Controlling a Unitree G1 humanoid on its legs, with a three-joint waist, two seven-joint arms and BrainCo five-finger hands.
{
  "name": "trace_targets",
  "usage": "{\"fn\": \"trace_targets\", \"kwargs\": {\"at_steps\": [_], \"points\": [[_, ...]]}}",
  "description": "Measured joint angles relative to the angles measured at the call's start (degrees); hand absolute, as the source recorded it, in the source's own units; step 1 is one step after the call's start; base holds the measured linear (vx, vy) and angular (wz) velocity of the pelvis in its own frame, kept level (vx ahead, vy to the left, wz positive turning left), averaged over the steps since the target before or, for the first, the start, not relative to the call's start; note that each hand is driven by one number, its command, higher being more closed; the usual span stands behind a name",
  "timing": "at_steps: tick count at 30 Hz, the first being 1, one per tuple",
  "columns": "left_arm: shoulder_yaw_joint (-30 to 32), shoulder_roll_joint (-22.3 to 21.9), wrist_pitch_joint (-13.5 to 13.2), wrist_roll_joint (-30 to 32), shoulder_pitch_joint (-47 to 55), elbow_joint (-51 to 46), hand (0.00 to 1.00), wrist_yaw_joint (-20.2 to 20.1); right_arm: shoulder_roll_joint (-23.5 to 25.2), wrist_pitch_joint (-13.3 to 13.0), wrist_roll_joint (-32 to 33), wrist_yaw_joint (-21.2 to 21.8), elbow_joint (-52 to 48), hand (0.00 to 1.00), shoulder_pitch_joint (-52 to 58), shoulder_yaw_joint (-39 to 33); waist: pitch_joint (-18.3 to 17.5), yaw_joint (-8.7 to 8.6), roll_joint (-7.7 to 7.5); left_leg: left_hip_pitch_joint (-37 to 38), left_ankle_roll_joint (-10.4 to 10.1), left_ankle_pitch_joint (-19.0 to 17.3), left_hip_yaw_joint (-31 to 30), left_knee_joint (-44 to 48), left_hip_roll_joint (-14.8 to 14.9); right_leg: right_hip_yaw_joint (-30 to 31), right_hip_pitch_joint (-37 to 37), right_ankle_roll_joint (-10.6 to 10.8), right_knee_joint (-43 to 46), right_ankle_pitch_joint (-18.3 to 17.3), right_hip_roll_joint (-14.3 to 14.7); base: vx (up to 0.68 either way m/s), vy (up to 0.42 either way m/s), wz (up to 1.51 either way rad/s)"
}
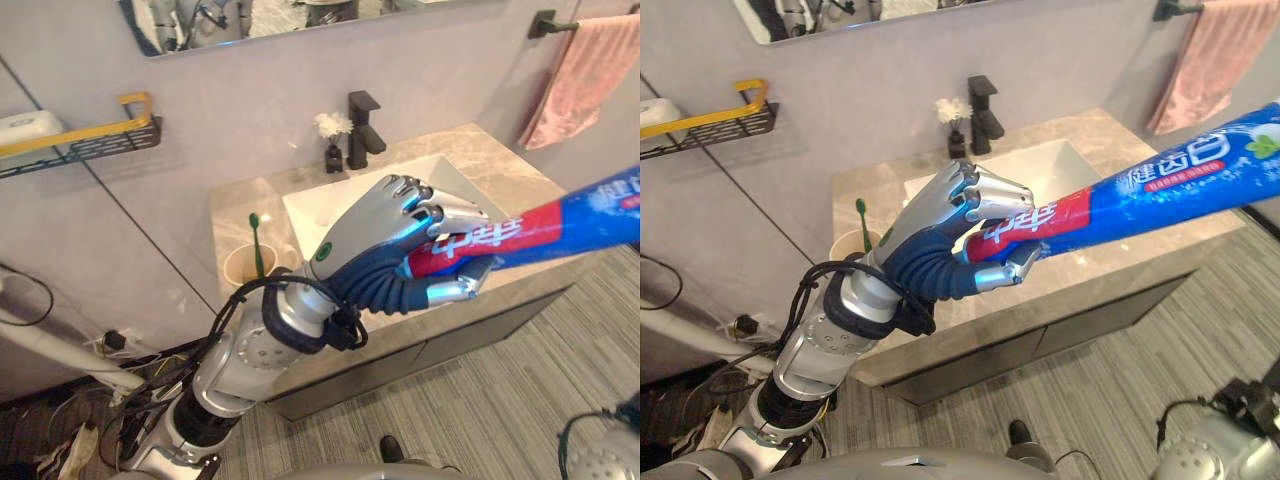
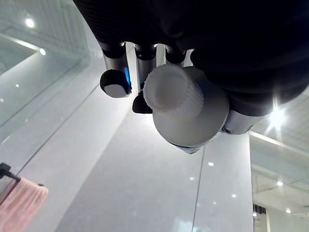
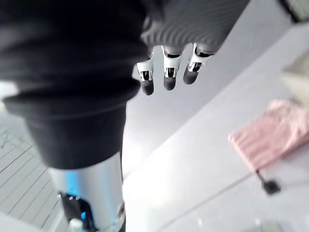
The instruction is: Organize washtable
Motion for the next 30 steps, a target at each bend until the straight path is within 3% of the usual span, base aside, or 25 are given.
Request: {"fn": "trace_targets", "kwargs": {"at_steps": [4,6,9,12,19,25,30], "points": [[0.52,-0.06,-0.38,-0.58,1.18,-0.38,1.0,1.06,-0.06,0.03,-4.27,-1.9,-6.54,0.0,-3.02,11.93,-0.75,2.02,0.06,-0.03,0.04,1.78,-2.84,-0.53,-0.1,-2.86,0.52,-0.11,0.0,-0.07,-0.43,-0.01,-0.013,0.38],[0.44,-0.2,-0.16,-0.86,1.74,-0.08,1.0,1.28,-0.11,0.36,-5.96,-2.28,-6.73,0.0,-4.72,19.26,-0.75,2.19,-0.22,-0.02,0.05,1.99,-4.05,-0.51,-0.09,-4.14,1.15,-0.11,-0.02,-0.08,-0.64,-0.03,-0.005,0.31],[0.24,-0.62,0.01,-0.83,3.16,1.35,1.0,2.27,-0.08,3.14,-6.34,-2.48,-6.87,0.0,-4.61,31.44,-0.66,2.82,-0.81,-0.28,0.15,2.08,-5.4,-0.79,-0.22,-5.48,2.11,-0.17,-0.26,-0.32,-0.88,-0.03,-0.003,0.26],[0.2,-0.6,0.79,-0.2,3.2,4.29,1.0,2.63,-0.1,6.63,-6.73,-1.83,-6.97,0.0,-4.61,37.87,-0.86,3.93,-1.77,-0.59,0.23,2.98,-6.67,-1.62,-0.36,-6.61,2.11,-0.2,-0.44,-0.37,-1.06,-0.03,-0.004,0.22],[0.52,-0.77,3.3,2.62,4.99,9.18,1.0,3.84,-1.11,11.11,-3.65,0.53,-5.89,0.0,-4.63,44.41,-0.82,3.93,-2.55,-0.88,0.26,4.21,-9.61,-1.9,-0.75,-9.81,3.17,-0.22,-1.25,-0.35,-1.71,0.01,-0.004,0.24],[0.64,-0.92,3.54,4.71,7.02,9.25,1.0,5.51,-2.21,11.49,3.9,0.54,-5.2,0.0,-4.65,48.78,-0.81,4.71,-2.65,-0.3,0.31,4.24,-10.35,-2.3,-0.79,-10.68,4.16,-0.27,-1.66,-0.39,-1.79,0.0,-0.002,0.07],[0.67,-0.94,3.86,5.26,7.01,12.12,1.0,5.7,-3.25,12.5,6.52,0.54,-2.94,0.0,-5.02,50.5,-1.03,5.14,-3.13,0.18,0.37,4.52,-10.43,-2.9,-0.81,-10.93,4.45,-0.32,-1.78,-0.43,-1.8,0.0,0.0,0.01]]}}
